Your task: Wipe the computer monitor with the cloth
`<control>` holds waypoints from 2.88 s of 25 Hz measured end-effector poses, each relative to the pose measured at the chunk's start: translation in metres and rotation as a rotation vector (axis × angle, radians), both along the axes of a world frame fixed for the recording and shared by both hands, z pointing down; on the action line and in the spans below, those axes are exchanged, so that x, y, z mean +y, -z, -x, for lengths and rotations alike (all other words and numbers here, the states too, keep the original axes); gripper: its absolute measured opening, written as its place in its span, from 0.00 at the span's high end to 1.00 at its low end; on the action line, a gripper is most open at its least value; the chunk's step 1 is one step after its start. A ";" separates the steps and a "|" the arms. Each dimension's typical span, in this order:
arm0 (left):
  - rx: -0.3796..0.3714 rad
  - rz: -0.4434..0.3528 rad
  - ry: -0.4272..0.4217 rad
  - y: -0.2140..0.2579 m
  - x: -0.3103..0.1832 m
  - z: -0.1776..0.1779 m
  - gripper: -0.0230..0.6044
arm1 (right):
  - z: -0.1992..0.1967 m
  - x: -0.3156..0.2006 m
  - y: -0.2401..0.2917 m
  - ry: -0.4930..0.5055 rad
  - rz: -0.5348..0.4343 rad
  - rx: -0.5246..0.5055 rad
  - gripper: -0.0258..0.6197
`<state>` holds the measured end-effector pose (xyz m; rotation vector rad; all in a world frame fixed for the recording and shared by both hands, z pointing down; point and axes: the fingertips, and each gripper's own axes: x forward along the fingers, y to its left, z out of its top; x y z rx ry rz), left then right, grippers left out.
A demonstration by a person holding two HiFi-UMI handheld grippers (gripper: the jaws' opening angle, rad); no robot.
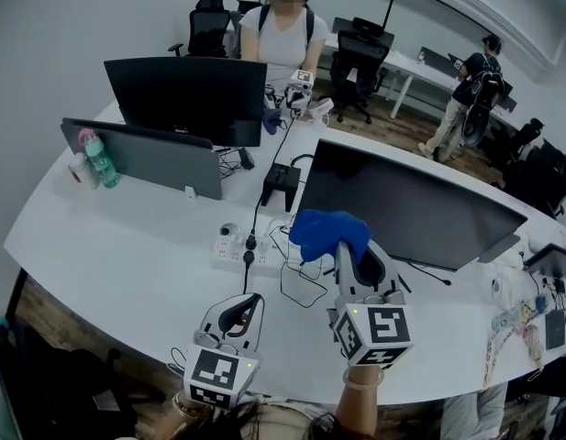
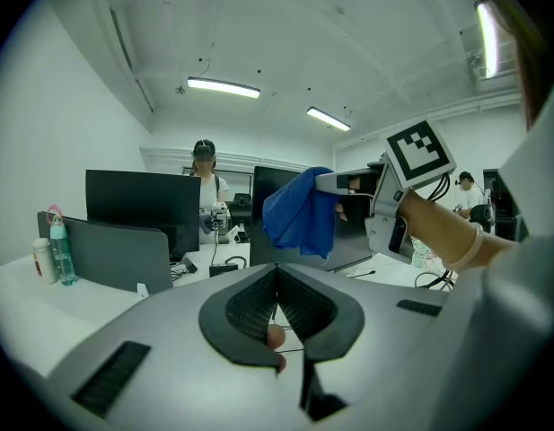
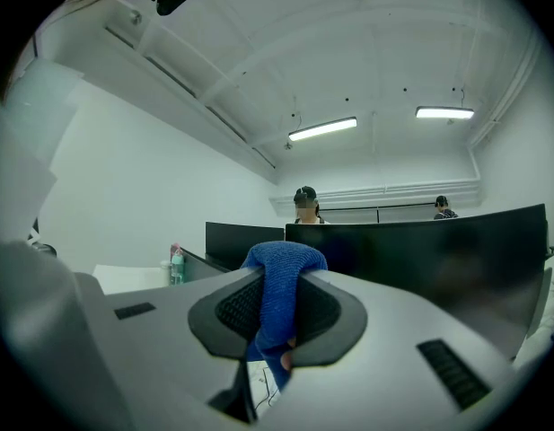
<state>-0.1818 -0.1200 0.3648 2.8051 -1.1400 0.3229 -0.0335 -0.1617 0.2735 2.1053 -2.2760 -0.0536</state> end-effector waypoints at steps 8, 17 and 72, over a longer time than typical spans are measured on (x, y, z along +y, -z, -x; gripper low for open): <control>-0.009 0.017 0.030 -0.002 -0.002 -0.001 0.95 | 0.002 -0.018 0.008 0.022 -0.027 0.018 0.86; -0.035 -0.015 0.072 0.001 -0.018 0.009 0.95 | 0.007 -0.041 0.022 0.041 -0.083 0.010 0.86; -0.097 0.080 0.101 -0.025 -0.053 -0.017 0.95 | -0.027 -0.110 0.081 -0.027 -0.284 0.056 0.86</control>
